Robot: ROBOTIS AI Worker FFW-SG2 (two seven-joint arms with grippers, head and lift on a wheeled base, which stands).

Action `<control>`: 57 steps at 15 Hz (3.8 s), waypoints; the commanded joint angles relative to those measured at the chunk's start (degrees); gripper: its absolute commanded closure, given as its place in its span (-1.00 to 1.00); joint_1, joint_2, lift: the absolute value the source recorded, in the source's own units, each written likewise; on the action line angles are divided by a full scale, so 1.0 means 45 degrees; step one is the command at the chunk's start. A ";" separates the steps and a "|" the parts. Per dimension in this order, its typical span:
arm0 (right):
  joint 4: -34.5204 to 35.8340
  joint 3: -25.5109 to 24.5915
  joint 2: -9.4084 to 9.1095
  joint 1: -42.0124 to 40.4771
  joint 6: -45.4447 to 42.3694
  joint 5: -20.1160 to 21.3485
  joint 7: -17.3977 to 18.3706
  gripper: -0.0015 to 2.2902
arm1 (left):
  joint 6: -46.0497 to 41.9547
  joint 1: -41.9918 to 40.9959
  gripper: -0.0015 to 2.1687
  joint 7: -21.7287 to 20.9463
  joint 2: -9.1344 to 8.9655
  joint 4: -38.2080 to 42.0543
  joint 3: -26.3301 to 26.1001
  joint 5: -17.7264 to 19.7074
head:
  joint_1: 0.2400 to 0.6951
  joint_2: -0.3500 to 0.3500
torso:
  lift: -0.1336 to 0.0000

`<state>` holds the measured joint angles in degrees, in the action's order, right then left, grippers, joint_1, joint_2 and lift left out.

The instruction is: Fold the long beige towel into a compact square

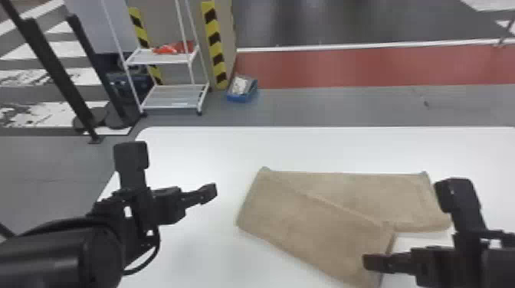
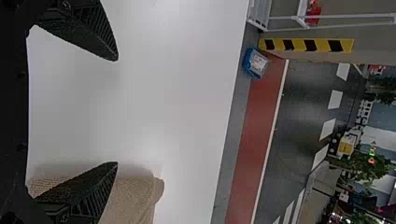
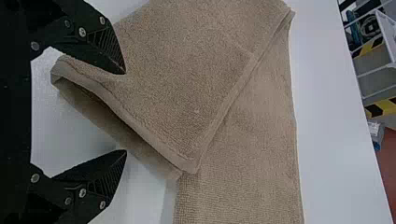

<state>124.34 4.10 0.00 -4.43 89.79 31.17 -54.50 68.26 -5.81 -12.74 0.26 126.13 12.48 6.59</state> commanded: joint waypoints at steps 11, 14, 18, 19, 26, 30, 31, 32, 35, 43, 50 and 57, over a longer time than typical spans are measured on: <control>0.0222 -0.0130 -0.0011 -0.0011 0.0066 0.0202 -0.0097 -0.77 | 0.0018 -0.0037 -0.92 0.0000 -0.0092 -0.0022 0.0020 0.0000 | 1.00 0.38 | -0.86; 0.0202 -0.0033 -0.0011 0.0243 0.0066 0.0534 -0.0234 -0.77 | -0.0021 -0.0037 -0.92 0.0000 -0.0092 -0.0080 0.0039 0.0000 | 1.00 0.37 | -0.86; -0.0443 0.0397 -0.0011 0.0868 0.0066 0.1198 -0.0702 -0.77 | 0.0018 -0.0057 -0.92 -0.0039 -0.0092 -0.0080 0.0078 0.0020 | 1.00 0.36 | -0.86; -0.0443 0.0475 -0.0011 0.0849 0.0066 0.1237 -0.0741 -0.79 | -0.0021 -0.0057 -0.92 -0.0039 -0.0092 -0.0080 0.0098 0.0020 | 1.00 0.37 | -0.86; 0.0007 0.0299 -0.0011 0.0282 0.0066 0.1764 -0.1425 -0.79 | -0.0021 -0.0037 -0.92 -0.0059 -0.0092 -0.0100 0.0039 0.0020 | 1.00 0.40 | -0.86; -0.0013 -0.0072 -0.0011 0.0107 0.0066 0.1647 -0.1406 -0.79 | -0.0021 -0.0018 -0.92 -0.0039 -0.0092 -0.0139 -0.0078 0.0000 | 1.00 0.35 | -0.86; -0.0091 -0.0013 -0.0011 0.0146 0.0066 0.1647 -0.1366 -0.79 | -0.0021 -0.0018 -0.92 -0.0039 -0.0092 -0.0139 -0.0117 -0.0020 | 1.00 0.34 | -0.86; -0.0208 0.0124 -0.0011 0.0224 0.0066 0.1647 -0.1347 -0.79 | -0.0021 -0.0018 -0.92 -0.0039 -0.0092 -0.0119 -0.0136 -0.0020 | 1.00 0.33 | -0.86; -0.0384 0.0495 -0.0011 0.0380 0.0066 0.1725 -0.1406 -0.69 | 0.0018 -0.0076 -0.92 -0.0059 -0.0092 -0.0061 -0.0097 -0.0020 | 1.00 0.33 | -0.86; -0.0267 0.0397 -0.0011 0.0185 0.0066 0.2448 -0.2167 -0.70 | -0.0021 -0.0096 -0.92 -0.0059 -0.0092 -0.0119 -0.0019 0.0020 | 1.00 0.39 | -0.86; -0.0443 0.0182 -0.0011 0.0341 0.0066 0.2702 -0.2460 -0.70 | -0.0021 -0.0116 -0.92 -0.0059 -0.0092 -0.0139 0.0020 0.0020 | 1.00 0.34 | -0.86; -0.0872 0.0260 0.0039 0.0399 0.0066 0.2819 -0.2460 -0.53 | -0.0021 -0.0116 -0.92 -0.0059 -0.0092 -0.0178 0.0020 0.0020 | 1.00 0.32 | -0.86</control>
<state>120.48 5.10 0.18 -2.65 89.79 43.98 -65.57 68.17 -6.33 -13.01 0.26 125.34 12.57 6.68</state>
